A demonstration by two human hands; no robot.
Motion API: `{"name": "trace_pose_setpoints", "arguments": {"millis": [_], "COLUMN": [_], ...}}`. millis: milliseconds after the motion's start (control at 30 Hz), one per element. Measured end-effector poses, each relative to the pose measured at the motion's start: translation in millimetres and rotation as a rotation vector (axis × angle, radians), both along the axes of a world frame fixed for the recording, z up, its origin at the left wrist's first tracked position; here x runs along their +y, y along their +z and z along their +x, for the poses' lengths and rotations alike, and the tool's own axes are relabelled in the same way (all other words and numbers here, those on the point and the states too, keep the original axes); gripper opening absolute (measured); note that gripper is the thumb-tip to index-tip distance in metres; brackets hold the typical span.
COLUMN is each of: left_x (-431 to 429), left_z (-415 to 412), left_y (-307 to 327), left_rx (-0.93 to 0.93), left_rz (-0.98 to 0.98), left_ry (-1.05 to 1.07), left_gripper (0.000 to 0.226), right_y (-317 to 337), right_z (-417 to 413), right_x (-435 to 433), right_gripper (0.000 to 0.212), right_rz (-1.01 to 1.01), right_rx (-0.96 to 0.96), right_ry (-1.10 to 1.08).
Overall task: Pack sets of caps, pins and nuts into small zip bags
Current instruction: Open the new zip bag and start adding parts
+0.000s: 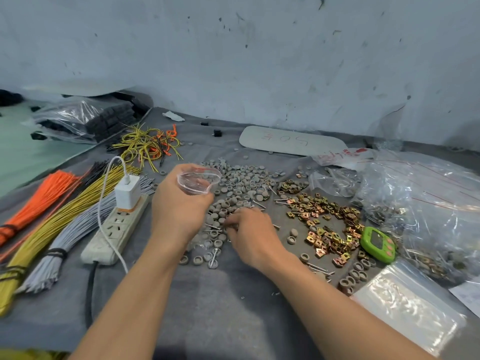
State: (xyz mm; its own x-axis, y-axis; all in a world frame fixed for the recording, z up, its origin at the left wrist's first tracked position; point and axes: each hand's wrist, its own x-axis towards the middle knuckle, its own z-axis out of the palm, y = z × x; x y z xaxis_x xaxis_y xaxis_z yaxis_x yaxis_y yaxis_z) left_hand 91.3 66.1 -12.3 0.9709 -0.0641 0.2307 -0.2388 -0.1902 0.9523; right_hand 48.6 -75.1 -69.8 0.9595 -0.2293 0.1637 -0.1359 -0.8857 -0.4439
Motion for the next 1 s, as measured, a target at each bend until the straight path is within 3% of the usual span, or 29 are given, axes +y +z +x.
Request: {"name": "trace_pose_setpoints", "arguments": {"millis": [167,300,400,467,567,633,867,1000], "left_x": [0.2,-0.8,-2.0,-3.5,-7.6,-10.5,-17.3,-14.5], "left_z": [-0.2,0.9,0.4,-0.3,-4.6,-7.1,-10.0,-6.8], "left_y": [-3.0,-4.6,-6.0,-7.2,-7.0,-6.2,-4.6,-8.1], "left_rx": [-0.006,-0.017,-0.018,-0.024,-0.034,-0.032,-0.075,-0.045], "left_rz": [0.126,0.189,0.214,0.236,0.266,0.306,0.409,0.267], "left_ry": [0.009,0.015,0.007,-0.006,-0.038,-0.063,-0.197,-0.144], "left_gripper": [0.047,0.049,0.048,0.045,0.04,0.041,0.042,0.04], "right_y": [10.9,19.6,25.1,32.1,52.6,66.6,64.0,63.7], "right_z": [-1.6,-5.0,-9.1,-11.0,-15.0,-17.7,-14.9,-12.6], "right_x": [-4.8,-8.1,-10.4,-12.9,-15.4,-13.9,-0.9,-14.7], "right_gripper": [0.006,0.024,0.022,0.013,0.009,0.01,0.01,0.016], "right_rz": [-0.017,-0.068,-0.056,0.083,0.396,0.467,0.378,0.502], "right_rx": [0.098,0.174,0.169,0.047,-0.296,-0.455,-0.353,-0.514], "right_ry": [-0.029,-0.031,-0.073,-0.148,-0.19,-0.163,-0.008,-0.127]}}
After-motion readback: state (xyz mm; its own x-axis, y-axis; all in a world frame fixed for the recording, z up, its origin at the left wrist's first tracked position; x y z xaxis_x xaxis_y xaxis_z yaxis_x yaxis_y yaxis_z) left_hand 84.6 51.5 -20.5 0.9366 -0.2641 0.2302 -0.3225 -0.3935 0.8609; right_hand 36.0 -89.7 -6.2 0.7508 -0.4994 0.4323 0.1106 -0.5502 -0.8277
